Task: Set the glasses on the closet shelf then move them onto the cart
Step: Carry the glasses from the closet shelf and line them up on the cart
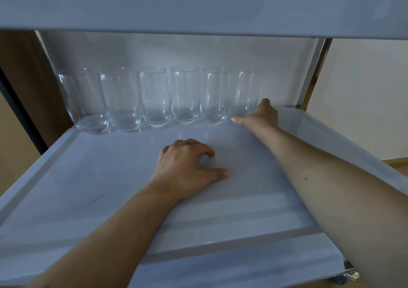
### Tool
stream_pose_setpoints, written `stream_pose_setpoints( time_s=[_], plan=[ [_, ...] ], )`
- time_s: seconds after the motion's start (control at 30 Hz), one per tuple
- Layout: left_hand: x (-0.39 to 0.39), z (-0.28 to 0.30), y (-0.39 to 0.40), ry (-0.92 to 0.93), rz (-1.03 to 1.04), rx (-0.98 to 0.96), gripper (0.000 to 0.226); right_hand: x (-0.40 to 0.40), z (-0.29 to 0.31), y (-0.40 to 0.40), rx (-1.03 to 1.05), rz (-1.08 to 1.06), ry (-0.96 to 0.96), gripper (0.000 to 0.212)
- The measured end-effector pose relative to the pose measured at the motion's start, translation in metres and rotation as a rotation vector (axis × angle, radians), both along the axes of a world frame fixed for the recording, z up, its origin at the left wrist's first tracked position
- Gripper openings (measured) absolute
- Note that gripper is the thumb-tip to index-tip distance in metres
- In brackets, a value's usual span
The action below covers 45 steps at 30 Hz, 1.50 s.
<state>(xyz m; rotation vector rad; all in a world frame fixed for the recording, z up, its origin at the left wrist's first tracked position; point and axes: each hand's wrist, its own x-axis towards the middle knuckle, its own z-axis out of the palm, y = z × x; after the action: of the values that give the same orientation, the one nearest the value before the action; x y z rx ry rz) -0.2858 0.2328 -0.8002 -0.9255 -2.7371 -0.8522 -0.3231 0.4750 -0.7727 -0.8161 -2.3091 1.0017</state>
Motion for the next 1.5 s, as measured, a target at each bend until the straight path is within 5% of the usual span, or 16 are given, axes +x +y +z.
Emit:
stream_pose_setpoints(
  time_s=[0.2,0.4,1.07,1.5],
  plan=[
    [0.0,0.0,0.001,-0.003,0.01,-0.003,0.053,0.015,-0.004,-0.021,0.296,0.135,-0.04,0.016],
    [0.0,0.001,-0.001,-0.001,0.007,0.002,0.052,-0.012,-0.006,-0.054,0.299,0.162,-0.045,0.048],
    [-0.001,-0.001,0.001,0.001,0.008,-0.001,0.051,0.03,0.006,-0.019,0.423,0.11,-0.104,0.024],
    [0.002,0.002,0.001,-0.016,0.015,-0.003,0.049,0.039,0.006,-0.027,0.423,0.199,-0.208,0.039]
  ],
)
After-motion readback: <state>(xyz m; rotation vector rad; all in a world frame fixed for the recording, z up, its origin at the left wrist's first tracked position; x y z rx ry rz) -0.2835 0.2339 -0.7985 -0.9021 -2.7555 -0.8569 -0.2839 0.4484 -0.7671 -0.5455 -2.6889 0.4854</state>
